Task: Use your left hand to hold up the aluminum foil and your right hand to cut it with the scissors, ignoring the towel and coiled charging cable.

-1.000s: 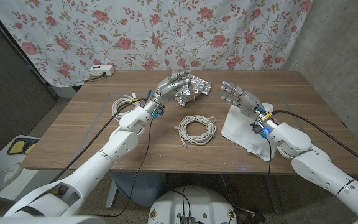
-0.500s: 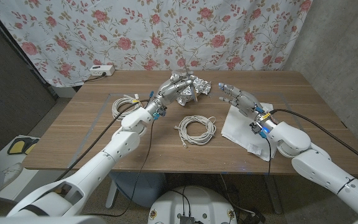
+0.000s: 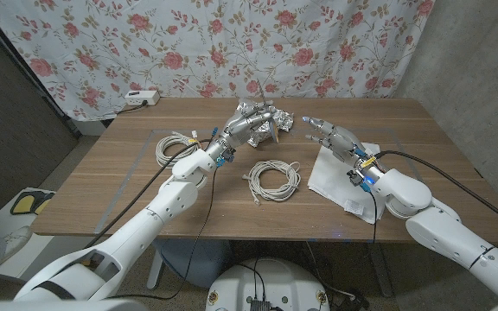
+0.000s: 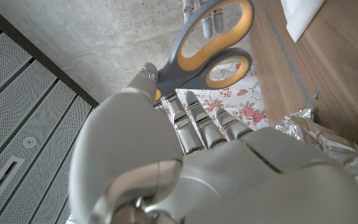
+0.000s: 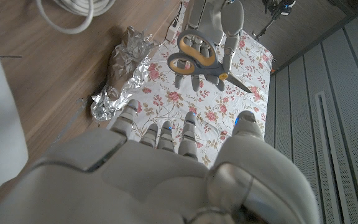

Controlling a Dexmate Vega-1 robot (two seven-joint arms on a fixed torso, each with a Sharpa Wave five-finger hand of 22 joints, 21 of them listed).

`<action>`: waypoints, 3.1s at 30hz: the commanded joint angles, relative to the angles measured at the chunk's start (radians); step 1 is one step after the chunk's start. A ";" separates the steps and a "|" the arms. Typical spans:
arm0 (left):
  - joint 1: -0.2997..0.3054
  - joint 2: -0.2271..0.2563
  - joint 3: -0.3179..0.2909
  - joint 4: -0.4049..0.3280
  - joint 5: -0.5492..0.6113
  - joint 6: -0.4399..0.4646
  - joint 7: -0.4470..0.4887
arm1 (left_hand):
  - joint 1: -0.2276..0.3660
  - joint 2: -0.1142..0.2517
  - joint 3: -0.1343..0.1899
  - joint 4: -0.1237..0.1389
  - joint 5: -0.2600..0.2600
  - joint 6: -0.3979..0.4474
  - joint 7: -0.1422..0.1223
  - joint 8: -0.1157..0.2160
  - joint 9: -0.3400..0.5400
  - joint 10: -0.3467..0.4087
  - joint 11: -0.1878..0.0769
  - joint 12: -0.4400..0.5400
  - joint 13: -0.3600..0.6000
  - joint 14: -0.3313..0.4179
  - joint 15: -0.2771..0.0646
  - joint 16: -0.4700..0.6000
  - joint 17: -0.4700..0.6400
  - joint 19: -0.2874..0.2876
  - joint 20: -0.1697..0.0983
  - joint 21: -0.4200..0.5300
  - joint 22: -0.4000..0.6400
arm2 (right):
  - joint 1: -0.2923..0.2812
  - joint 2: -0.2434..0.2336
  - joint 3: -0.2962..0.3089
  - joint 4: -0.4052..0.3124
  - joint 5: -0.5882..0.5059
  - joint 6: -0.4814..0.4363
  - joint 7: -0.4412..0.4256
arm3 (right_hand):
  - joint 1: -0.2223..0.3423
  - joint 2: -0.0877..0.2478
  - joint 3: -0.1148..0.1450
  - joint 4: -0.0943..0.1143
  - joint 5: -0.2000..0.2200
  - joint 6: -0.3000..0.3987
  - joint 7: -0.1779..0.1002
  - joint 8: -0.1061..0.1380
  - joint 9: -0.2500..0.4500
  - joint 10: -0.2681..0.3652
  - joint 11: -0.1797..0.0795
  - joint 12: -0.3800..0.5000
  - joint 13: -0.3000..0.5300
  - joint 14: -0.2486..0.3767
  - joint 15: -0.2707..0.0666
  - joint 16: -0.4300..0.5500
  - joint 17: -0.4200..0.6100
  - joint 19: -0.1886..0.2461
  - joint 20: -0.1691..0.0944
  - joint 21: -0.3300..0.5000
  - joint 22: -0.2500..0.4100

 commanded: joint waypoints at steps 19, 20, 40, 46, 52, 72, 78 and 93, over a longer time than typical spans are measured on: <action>-0.032 -0.021 0.019 0.045 -0.016 0.013 -0.099 | -0.001 0.010 0.000 0.006 0.006 -0.004 -0.004 -0.006 0.006 0.068 -0.059 0.003 0.007 0.052 -0.038 0.000 0.004 -0.007 0.003 -0.002 0.002 | 0.008 -0.019 -0.008 -0.003 -0.064 0.009 -0.016 | 0.074 -0.003 0.037 -0.014 0.014 0.033 -0.025 0.004 0.008 -0.066 -0.051 0.002 -0.007 -0.045 0.000 -0.001 0.002 -0.026 -0.024 -0.003 0.002; -0.033 -0.023 0.019 0.047 -0.018 0.014 -0.102 | -0.001 0.010 0.000 0.006 0.006 -0.005 -0.004 -0.006 0.006 0.067 -0.059 0.003 0.008 0.053 -0.038 0.000 0.004 -0.007 0.004 -0.002 0.002 | 0.008 -0.020 -0.008 -0.004 -0.066 0.008 -0.017 | 0.076 -0.003 0.038 -0.014 0.014 0.034 -0.024 0.004 0.008 -0.067 -0.056 0.003 -0.007 -0.046 -0.002 0.000 0.002 -0.026 -0.024 -0.003 0.002; -0.043 -0.032 0.031 0.051 -0.005 0.016 -0.114 | -0.001 0.010 0.000 0.007 0.007 -0.004 -0.005 -0.008 0.007 0.067 -0.059 0.002 0.011 0.057 -0.039 0.000 0.004 -0.009 0.004 -0.001 0.002 | 0.014 -0.049 -0.014 -0.027 -0.139 -0.009 -0.032 | 0.189 0.004 0.092 -0.029 0.024 0.020 -0.065 -0.006 0.014 -0.084 -0.092 0.010 -0.012 -0.057 -0.045 0.006 0.002 -0.012 -0.084 0.003 0.001; -0.042 -0.039 0.029 0.057 -0.021 0.022 -0.125 | -0.002 0.010 -0.001 0.007 0.007 -0.002 -0.007 -0.007 0.007 0.067 -0.059 0.001 0.013 0.059 -0.039 0.000 0.004 -0.009 0.004 0.000 0.002 | 0.008 -0.052 -0.012 -0.035 -0.155 -0.018 -0.050 | 0.239 0.005 0.114 -0.031 0.026 0.021 -0.067 -0.002 0.021 -0.080 -0.088 0.015 -0.013 -0.059 -0.054 0.007 0.002 -0.002 -0.102 0.005 0.000; -0.045 -0.045 0.029 0.066 -0.031 0.026 -0.142 | -0.002 0.010 -0.001 0.008 0.007 -0.006 -0.006 -0.010 0.007 0.067 -0.059 0.000 0.014 0.059 -0.039 -0.001 0.004 -0.010 0.005 0.000 0.002 | 0.008 -0.052 -0.013 -0.039 -0.167 -0.022 -0.058 | 0.275 0.003 0.128 -0.030 0.026 0.042 -0.072 0.010 0.030 -0.072 -0.090 0.019 -0.014 -0.055 -0.060 0.009 0.001 0.008 -0.108 0.006 0.000; -0.045 -0.057 0.026 0.078 -0.050 0.037 -0.167 | 0.000 0.011 -0.001 0.008 0.007 -0.004 -0.005 -0.011 0.008 0.068 -0.058 -0.002 0.016 0.059 -0.040 -0.002 0.004 -0.010 0.002 0.000 0.002 | 0.011 -0.035 -0.025 -0.012 -0.169 -0.015 -0.065 | 0.327 -0.012 0.143 -0.014 0.012 0.110 -0.095 0.053 0.069 -0.044 -0.105 0.030 -0.015 -0.042 -0.076 0.014 -0.001 0.022 -0.115 0.005 0.000; -0.048 -0.061 0.028 0.082 -0.050 0.038 -0.175 | -0.001 0.011 -0.001 0.008 0.007 -0.005 -0.007 -0.011 0.008 0.067 -0.058 -0.003 0.016 0.060 -0.039 -0.002 0.005 -0.010 0.002 0.000 0.002 | 0.016 -0.035 -0.029 -0.003 -0.172 -0.018 -0.063 | 0.335 -0.015 0.144 -0.012 0.008 0.117 -0.066 0.057 0.078 -0.032 -0.121 0.032 -0.015 -0.038 -0.080 0.015 -0.001 0.028 -0.119 0.005 0.000; -0.056 -0.076 0.030 0.097 -0.057 0.043 -0.191 | -0.002 0.011 -0.001 0.009 0.007 -0.005 -0.007 -0.013 0.009 0.068 -0.059 -0.005 0.017 0.061 -0.039 -0.002 0.006 -0.010 0.002 0.000 0.002 | 0.016 -0.039 -0.035 0.004 -0.184 -0.025 -0.069 | 0.349 -0.015 0.148 -0.010 0.007 0.120 -0.059 0.060 0.087 -0.021 -0.131 0.034 -0.015 -0.035 -0.085 0.016 -0.002 0.030 -0.126 0.004 0.000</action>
